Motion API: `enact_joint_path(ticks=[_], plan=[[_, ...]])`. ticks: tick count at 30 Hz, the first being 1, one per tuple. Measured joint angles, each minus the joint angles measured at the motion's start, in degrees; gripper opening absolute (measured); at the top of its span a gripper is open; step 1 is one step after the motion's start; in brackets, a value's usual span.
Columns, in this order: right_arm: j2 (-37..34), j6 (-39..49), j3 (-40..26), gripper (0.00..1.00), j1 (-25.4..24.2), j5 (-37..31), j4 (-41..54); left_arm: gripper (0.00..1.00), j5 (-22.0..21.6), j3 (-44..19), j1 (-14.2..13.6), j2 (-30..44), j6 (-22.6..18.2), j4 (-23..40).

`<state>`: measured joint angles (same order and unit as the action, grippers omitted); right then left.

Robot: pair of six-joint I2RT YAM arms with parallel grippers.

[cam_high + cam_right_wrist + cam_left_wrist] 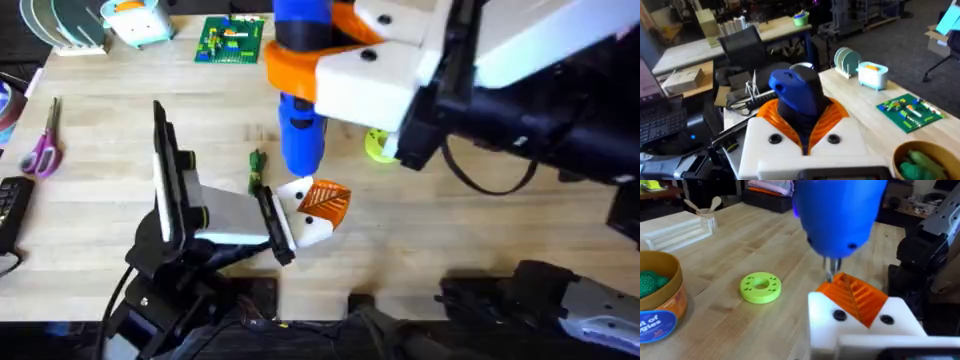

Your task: Pick up the gripper from the table and insert it into the empty holder that is missing its gripper. Then pick up a screw, insert it into the mounting hole, and use the screwdriver to tighten it. Finally, clean up the table by picking up the vegetable and placing it into the bucket.

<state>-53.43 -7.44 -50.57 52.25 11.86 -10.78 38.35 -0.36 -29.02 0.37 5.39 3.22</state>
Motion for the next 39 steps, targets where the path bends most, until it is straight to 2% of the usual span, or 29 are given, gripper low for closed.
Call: enact_joint_path(ticks=[6,9,15,19,23,29,33,36,39], plan=[[2.2,0.7,0.0,0.022,-2.9,0.0,-2.1,0.006,0.0,0.0,0.0,0.0,0.0,0.0],[2.1,3.6,0.0,0.022,-6.6,-0.1,-1.8,0.006,0.0,0.0,0.0,0.0,0.0,0.0],[-0.9,14.3,0.0,0.022,-19.7,-5.7,7.8,0.006,0.0,0.0,0.0,0.0,0.0,0.0],[-7.4,22.0,0.0,0.022,-28.7,-12.7,12.6,0.006,0.0,0.0,0.0,0.0,0.0,0.0],[-14.2,28.4,0.0,0.022,-35.3,-21.3,13.0,0.006,0.0,0.0,0.0,0.0,0.0,0.0],[-20.6,40.0,0.0,0.022,-38.7,-33.5,13.6,0.006,0.0,0.0,0.0,0.0,0.0,0.0],[-25.7,44.7,0.0,0.022,-40.2,-38.2,17.7,0.006,0.0,0.0,0.0,0.0,0.0,0.0],[-30.1,49.2,0.0,0.022,-40.5,-38.0,17.4,0.006,0.0,0.0,0.0,0.0,0.0,0.0],[-33.1,55.5,0.0,0.022,-39.8,-33.8,13.9,0.006,0.0,0.0,0.0,0.0,0.0,0.0]])
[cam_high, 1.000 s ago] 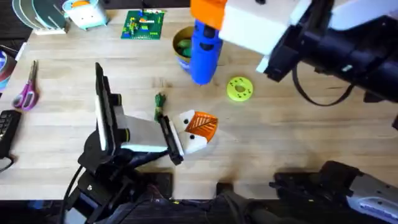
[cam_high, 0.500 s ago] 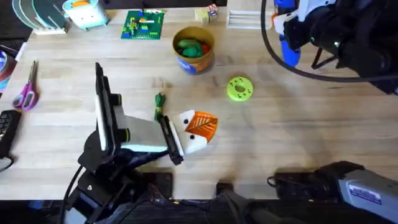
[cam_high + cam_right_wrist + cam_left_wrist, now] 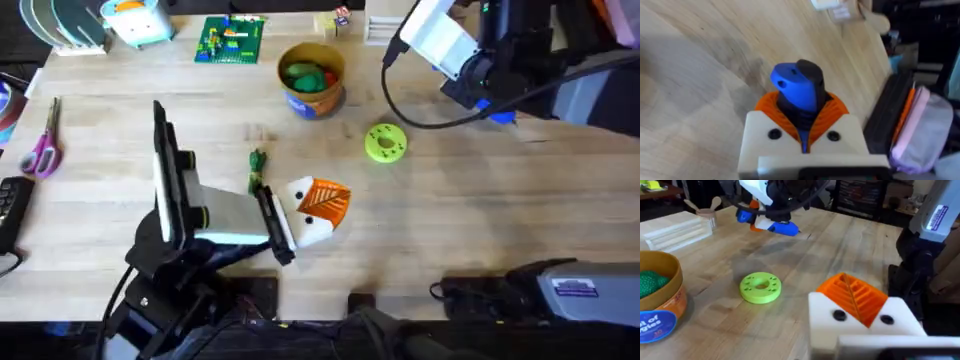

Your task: Pick up the gripper from the table and insert it into the empty holder that is missing its gripper. Then pick up a screw, insert it into the mounting hole, and use the screwdriver to tighten it. Finally, clean up the table by picking up the vegetable and placing it into the bucket.

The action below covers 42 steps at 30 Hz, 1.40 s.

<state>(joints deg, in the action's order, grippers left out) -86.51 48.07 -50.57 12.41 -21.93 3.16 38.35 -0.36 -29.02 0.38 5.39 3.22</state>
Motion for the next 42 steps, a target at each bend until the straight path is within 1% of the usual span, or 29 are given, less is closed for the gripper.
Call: enact_joint_path(ticks=[4,10,15,16,17,19,20,22,24,30,33,34,37,39,40,42], plan=[[-3.4,8.2,0.0,0.022,1.0,5.4,-6.8,0.006,0.0,0.0,0.0,0.0,0.0,0.0],[-8.9,18.2,0.0,0.022,2.2,7.9,-4.3,0.006,0.0,0.0,0.0,0.0,0.0,0.0],[-10.8,22.9,0.0,0.033,3.2,7.9,-3.8,0.006,0.0,0.0,0.0,0.0,0.0,0.0],[-10.9,23.1,0.0,0.107,3.3,8.1,-3.6,0.006,0.0,0.0,0.0,0.0,0.0,0.0],[-11.0,23.5,0.0,0.235,3.4,8.4,-3.2,0.006,0.0,0.0,0.0,0.0,0.0,0.0],[-10.9,24.5,-0.2,0.526,3.6,8.5,-3.2,0.006,0.0,0.0,0.0,0.0,0.0,0.0],[-10.8,24.5,-0.4,0.6,3.6,8.5,-3.1,0.006,0.0,0.0,0.0,0.0,0.0,0.0],[-10.8,25.2,-0.7,0.822,3.6,8.4,-3.4,0.006,0.0,0.0,0.0,0.0,0.0,0.0],[-10.7,25.3,-1.2,0.864,3.6,8.4,-3.0,0.006,0.0,0.0,0.0,0.0,0.0,0.0],[-10.0,25.0,-1.2,0.869,3.8,8.4,-2.0,0.006,0.0,0.0,0.0,0.0,0.0,0.0],[-8.5,22.0,-1.1,0.87,4.6,7.7,-1.4,0.017,0.0,0.0,0.0,0.0,-0.1,0.0],[-7.8,20.4,-1.0,0.87,4.9,7.1,-1.4,0.129,-0.1,0.0,0.0,0.0,-0.4,0.0],[-4.9,14.1,-1.0,0.873,5.6,5.2,-1.4,0.614,-0.1,0.0,0.0,0.0,-0.4,0.0],[-2.6,9.0,-1.0,0.873,5.7,4.0,-1.2,0.906,-0.1,0.0,0.0,0.0,-0.4,0.0],[-1.2,5.3,-1.0,0.873,5.7,3.4,-1.0,0.976,-0.1,0.0,0.0,0.0,-0.4,0.0],[1.3,-1.7,-1.0,0.876,5.9,2.6,-0.5,0.99,-0.1,0.0,0.0,0.0,-0.4,0.0]])
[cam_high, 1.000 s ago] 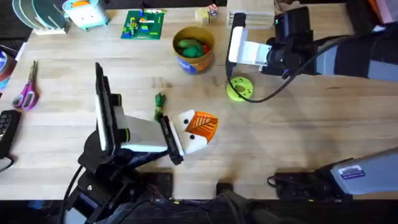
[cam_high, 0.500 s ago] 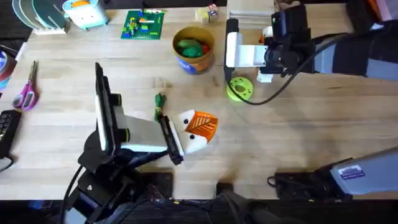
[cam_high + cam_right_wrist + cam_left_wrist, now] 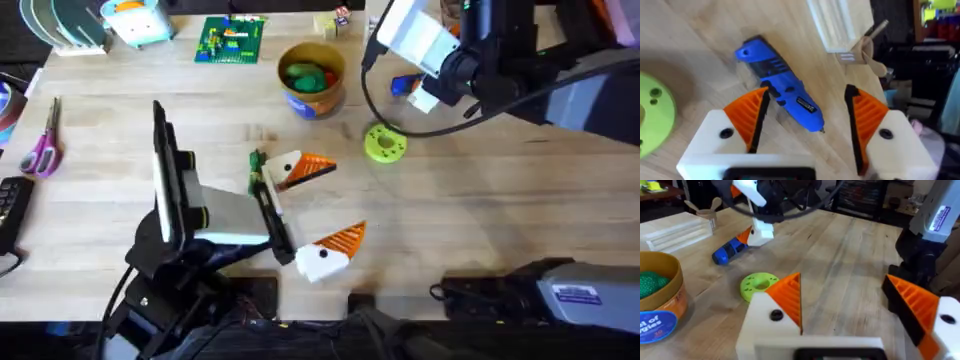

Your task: Pick up the gripper from the table and insert it into the empty holder that is missing its gripper. Then pick up a screw, insert it into the mounting hole, and use the screwdriver to tighten it. Finally, clean up the table by picking up the vegetable and placing it into the bucket.

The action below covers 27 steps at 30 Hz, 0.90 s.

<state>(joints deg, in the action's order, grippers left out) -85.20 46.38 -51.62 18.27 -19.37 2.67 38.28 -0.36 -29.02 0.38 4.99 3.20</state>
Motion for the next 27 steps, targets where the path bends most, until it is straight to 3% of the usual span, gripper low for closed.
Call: enact_joint_path(ticks=[6,11,12,16,22,27], plan=[[7.3,-20.5,0.0,0.876,0.9,-0.8,1.2,0.992,-1.6,0.0,0.0,0.0,0.0,-0.5],[11.0,-29.6,0.0,0.875,1.7,-0.8,1.3,0.992,-9.0,-1.3,0.0,0.0,4.9,2.2],[11.6,-31.7,0.0,0.875,2.3,-0.8,1.3,0.992,-15.1,-6.7,0.0,0.0,7.6,12.5],[11.6,-33.2,0.0,0.878,2.7,-0.8,1.4,0.992,-23.7,-17.8,0.0,0.8,9.2,28.8],[11.6,-34.1,0.0,0.877,3.6,-0.7,1.4,0.992,-36.7,-35.4,0.0,10.8,9.9,44.3],[11.6,-34.4,0.0,0.878,4.4,-0.7,1.5,0.992,-44.5,-43.6,0.0,22.2,10.1,54.1]])
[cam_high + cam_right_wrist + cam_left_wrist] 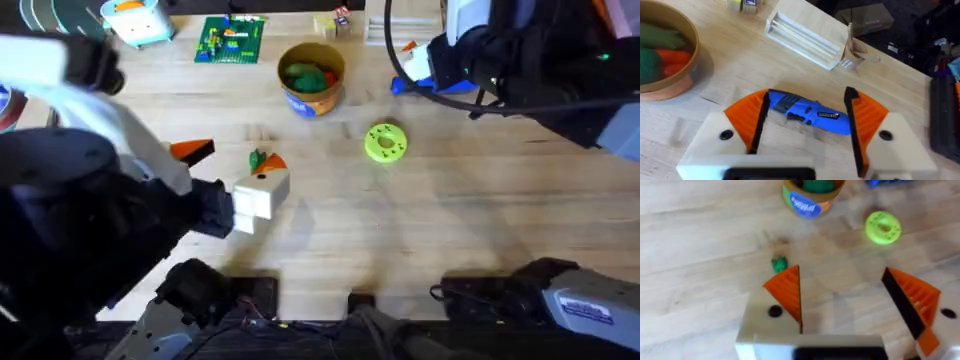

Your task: Pick up the gripper from the table and insert it into the empty holder that is missing its gripper. Then pick up a screw, insert it into the mounting hole, and use the screwdriver to tighten it. Finally, clean up the table by picking up the vegetable and placing it into the bucket.

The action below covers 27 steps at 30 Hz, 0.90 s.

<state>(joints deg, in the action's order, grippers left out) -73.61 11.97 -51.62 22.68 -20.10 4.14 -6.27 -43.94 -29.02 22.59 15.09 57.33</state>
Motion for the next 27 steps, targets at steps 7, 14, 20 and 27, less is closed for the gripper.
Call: enact_joint_path(ticks=[7,14,20,27], plan=[[0.0,0.0,0.0,0.878,0.0,0.0,0.0,0.992,-3.1,-1.7,0.0,11.0,0.0,-0.1],[0.0,0.0,0.0,0.878,0.0,0.0,0.0,0.991,-3.5,-1.7,1.6,17.2,1.7,-0.3],[0.0,0.0,0.0,0.879,0.0,0.0,0.0,0.991,-3.7,-1.7,8.0,27.3,3.7,-1.2],[0.0,0.0,0.0,0.88,0.0,0.0,0.9,0.992,-3.6,-1.7,10.8,37.3,4.8,-2.7]])
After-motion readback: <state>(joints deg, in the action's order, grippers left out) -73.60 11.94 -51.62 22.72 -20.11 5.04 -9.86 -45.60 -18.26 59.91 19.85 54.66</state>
